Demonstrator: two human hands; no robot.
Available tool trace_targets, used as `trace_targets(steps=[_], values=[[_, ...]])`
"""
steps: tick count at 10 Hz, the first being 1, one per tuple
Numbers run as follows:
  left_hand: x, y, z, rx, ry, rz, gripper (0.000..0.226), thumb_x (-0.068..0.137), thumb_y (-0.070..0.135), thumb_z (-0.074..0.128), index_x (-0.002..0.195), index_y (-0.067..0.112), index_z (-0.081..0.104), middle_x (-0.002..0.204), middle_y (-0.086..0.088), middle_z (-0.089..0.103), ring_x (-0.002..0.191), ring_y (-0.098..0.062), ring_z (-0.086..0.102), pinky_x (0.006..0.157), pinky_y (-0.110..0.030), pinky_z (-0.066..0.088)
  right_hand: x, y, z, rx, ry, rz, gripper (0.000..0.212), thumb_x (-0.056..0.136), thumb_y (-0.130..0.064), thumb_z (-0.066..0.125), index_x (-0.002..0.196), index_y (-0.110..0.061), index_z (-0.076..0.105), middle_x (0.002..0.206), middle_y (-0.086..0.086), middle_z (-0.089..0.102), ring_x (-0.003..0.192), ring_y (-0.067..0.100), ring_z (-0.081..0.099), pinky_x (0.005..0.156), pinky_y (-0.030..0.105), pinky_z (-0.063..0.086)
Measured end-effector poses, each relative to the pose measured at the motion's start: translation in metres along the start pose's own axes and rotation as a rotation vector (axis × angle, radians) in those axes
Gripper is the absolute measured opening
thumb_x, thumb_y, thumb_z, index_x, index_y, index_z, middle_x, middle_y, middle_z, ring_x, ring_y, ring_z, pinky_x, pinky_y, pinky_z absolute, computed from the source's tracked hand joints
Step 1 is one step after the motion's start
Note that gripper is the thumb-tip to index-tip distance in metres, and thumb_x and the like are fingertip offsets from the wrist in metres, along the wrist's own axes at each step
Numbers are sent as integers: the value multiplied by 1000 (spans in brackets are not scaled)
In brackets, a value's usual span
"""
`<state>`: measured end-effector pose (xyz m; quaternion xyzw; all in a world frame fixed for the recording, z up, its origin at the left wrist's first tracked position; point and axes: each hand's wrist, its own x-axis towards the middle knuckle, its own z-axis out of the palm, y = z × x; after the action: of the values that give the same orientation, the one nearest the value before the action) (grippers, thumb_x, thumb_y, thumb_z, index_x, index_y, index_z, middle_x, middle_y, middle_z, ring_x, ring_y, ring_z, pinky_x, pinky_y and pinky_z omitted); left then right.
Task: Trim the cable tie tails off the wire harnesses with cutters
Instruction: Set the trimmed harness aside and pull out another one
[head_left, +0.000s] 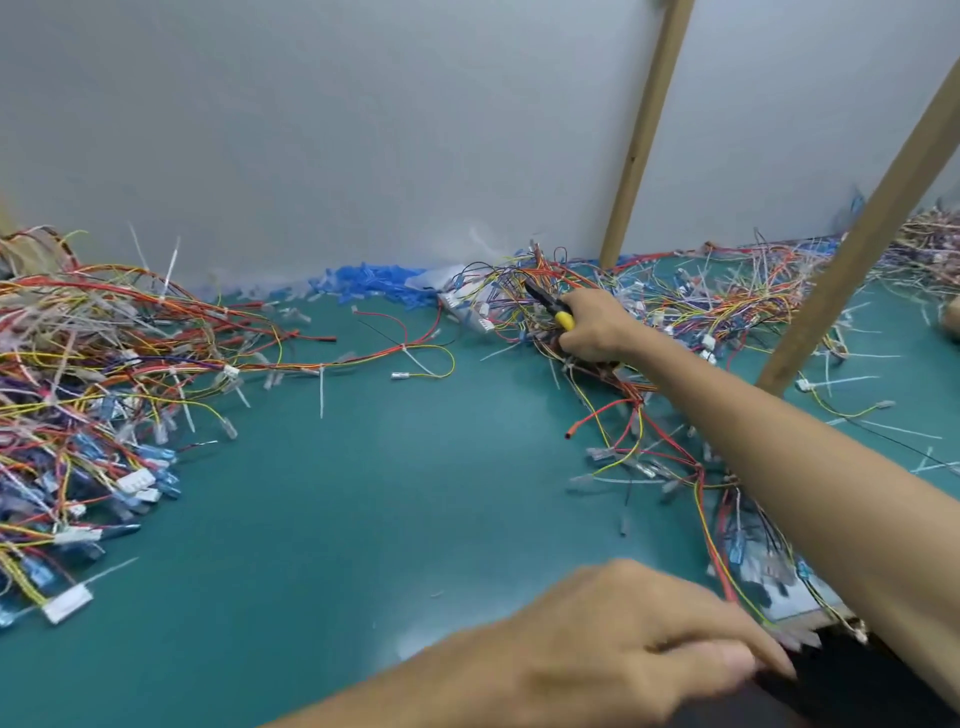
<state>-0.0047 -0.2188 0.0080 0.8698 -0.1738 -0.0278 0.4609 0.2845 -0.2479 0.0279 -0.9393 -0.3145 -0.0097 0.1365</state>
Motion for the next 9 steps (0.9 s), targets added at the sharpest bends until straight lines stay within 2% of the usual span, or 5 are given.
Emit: trace_targets(steps=[1,2,3,6,9], values=[[7,-37,-33,316,297,-13,30,92,24,52,121,30,58,109,6,73,98,-16,68,87,-41,55,2,1,1,8,-3,17,19,75,-8,66,70,-17,51,66,5,54,61,16,49,50,26,30],[50,-82,-87,764,319,-381,54,100,41,48,148,16,44,153,-14,47,144,-33,41,117,-43,35,3,-1,1,16,-24,35,10,78,-9,66,76,-14,57,69,5,57,63,18,52,50,25,34],[90,-106,-108,688,155,-515,81,104,64,31,168,18,10,175,-15,3,162,-27,0,131,-44,1,3,-2,2,28,-9,33,9,80,-9,67,89,-8,67,73,7,61,70,26,56,58,31,41],[90,-93,-43,844,-25,-158,80,106,67,18,168,20,0,176,-2,-10,161,-15,-14,132,-42,-4,3,4,-4,98,-28,77,19,83,-10,64,100,-2,68,95,20,70,91,37,65,78,41,56],[4,-36,3,750,-139,217,68,108,57,30,158,12,29,167,-13,24,152,-29,28,127,-42,25,0,1,-4,114,-54,92,14,83,-7,63,96,-5,64,82,11,63,77,26,61,67,38,55]])
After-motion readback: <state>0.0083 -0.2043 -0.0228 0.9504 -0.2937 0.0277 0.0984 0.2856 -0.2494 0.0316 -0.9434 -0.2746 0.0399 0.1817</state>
